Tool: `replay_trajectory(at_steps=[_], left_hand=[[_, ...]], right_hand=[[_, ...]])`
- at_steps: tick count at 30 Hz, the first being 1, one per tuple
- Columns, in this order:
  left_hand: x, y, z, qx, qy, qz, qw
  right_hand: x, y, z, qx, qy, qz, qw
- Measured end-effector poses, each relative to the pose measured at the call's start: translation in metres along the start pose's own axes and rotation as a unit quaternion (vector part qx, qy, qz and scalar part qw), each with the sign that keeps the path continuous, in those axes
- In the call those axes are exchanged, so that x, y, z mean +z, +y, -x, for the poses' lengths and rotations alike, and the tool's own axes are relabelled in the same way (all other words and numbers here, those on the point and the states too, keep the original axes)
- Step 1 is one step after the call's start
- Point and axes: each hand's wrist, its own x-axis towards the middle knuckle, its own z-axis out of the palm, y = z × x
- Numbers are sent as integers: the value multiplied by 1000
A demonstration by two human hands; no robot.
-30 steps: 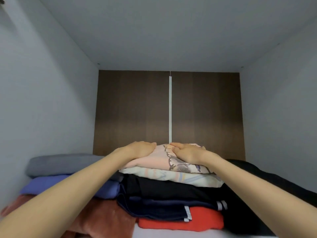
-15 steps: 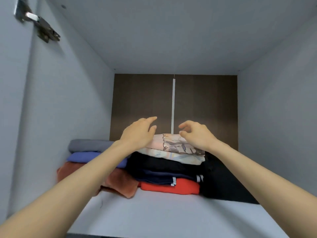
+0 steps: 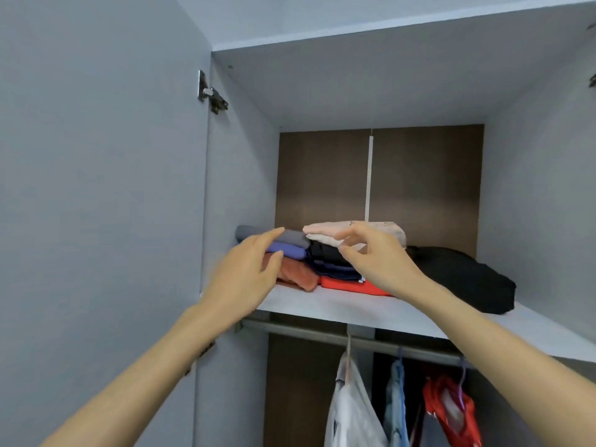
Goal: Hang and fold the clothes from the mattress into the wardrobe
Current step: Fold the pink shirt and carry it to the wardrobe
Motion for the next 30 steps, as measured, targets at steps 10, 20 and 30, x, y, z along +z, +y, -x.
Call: replay_trajectory(at_steps=[10, 20, 30], left_hand=[[-131, -49, 155, -45, -5, -12, 999], [-214, -98, 229, -69, 83, -66, 992], [-210, -122, 233, -107, -9, -40, 993]], right_hand=[[63, -132, 80, 53, -24, -190, 980], [140, -268, 105, -16, -42, -223, 974], [172, -342, 66, -65, -17, -173, 983]])
